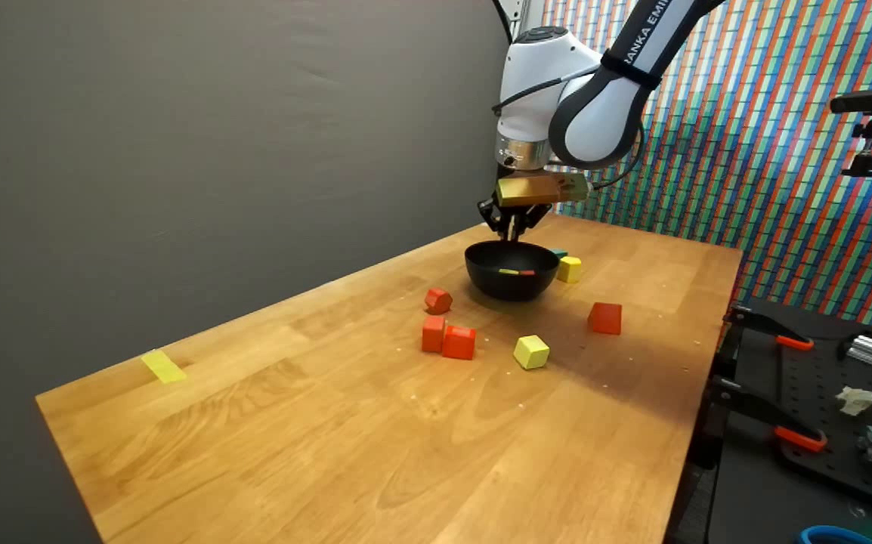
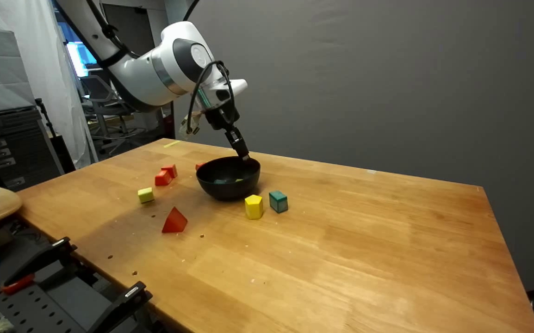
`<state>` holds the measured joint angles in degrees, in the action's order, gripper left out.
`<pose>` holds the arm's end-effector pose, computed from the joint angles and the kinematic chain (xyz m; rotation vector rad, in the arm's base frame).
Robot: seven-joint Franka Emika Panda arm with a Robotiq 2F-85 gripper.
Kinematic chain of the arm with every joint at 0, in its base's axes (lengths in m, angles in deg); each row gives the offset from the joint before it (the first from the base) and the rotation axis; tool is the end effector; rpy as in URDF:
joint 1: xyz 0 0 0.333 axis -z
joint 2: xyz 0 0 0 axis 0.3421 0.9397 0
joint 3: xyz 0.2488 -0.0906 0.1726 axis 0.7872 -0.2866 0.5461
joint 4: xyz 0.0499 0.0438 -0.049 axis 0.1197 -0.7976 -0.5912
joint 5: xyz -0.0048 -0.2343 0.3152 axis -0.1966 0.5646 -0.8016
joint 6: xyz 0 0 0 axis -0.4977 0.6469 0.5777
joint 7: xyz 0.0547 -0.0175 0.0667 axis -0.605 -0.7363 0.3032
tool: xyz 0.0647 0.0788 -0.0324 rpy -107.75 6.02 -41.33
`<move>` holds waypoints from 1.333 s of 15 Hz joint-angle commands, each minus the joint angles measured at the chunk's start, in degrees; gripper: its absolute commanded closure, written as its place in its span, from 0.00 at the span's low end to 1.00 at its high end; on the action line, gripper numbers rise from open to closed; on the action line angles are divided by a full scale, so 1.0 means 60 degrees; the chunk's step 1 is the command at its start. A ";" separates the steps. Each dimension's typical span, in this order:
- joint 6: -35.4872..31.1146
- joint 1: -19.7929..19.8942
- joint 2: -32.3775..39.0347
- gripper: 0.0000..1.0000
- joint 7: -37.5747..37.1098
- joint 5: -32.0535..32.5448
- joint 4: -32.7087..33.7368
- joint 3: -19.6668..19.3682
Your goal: Remove the cubes from the bowl
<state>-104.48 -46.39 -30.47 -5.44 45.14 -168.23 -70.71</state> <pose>0.5638 0.0215 0.1987 2.7259 -1.0016 0.4568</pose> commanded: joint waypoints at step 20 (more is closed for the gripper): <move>-0.0226 -0.0203 -0.0541 0.00 0.1916 0.4290 -0.0512 -0.0505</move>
<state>-106.24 -46.40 -31.93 2.40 65.85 -169.50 -72.20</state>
